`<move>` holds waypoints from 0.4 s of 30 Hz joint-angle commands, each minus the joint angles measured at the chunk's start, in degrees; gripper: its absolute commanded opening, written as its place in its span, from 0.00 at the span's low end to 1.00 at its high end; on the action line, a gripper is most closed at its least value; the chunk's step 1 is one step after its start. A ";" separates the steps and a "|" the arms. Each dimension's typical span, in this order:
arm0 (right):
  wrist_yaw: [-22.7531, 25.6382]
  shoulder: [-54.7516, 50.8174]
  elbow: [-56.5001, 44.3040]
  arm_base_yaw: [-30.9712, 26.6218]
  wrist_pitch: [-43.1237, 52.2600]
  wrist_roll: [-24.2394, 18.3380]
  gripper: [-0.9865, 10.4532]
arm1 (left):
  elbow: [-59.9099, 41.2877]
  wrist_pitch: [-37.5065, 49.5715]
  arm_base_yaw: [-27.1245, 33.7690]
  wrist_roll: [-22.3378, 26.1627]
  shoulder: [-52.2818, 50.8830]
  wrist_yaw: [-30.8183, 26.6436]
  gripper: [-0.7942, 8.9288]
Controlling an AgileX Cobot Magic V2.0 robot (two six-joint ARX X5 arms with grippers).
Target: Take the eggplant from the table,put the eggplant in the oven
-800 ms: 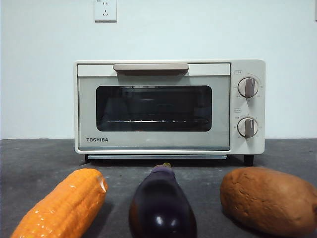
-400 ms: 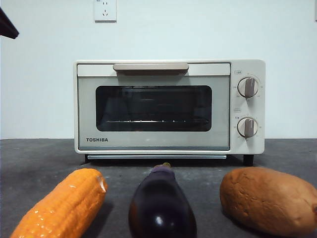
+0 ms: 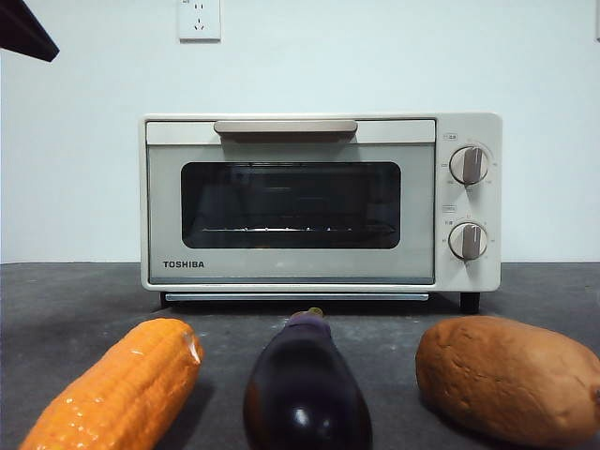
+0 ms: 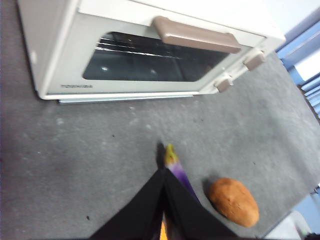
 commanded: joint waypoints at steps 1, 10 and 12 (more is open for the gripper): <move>3.63 1.90 0.66 3.69 1.53 4.04 0.44 | 1.03 0.26 -0.76 0.81 0.28 0.31 0.09; 26.73 10.19 0.66 23.47 4.68 10.78 0.44 | 1.05 0.35 -1.95 0.83 0.31 0.26 0.09; 30.69 13.53 0.66 28.33 6.19 12.39 0.44 | 1.05 0.35 -1.95 0.85 0.31 0.24 0.09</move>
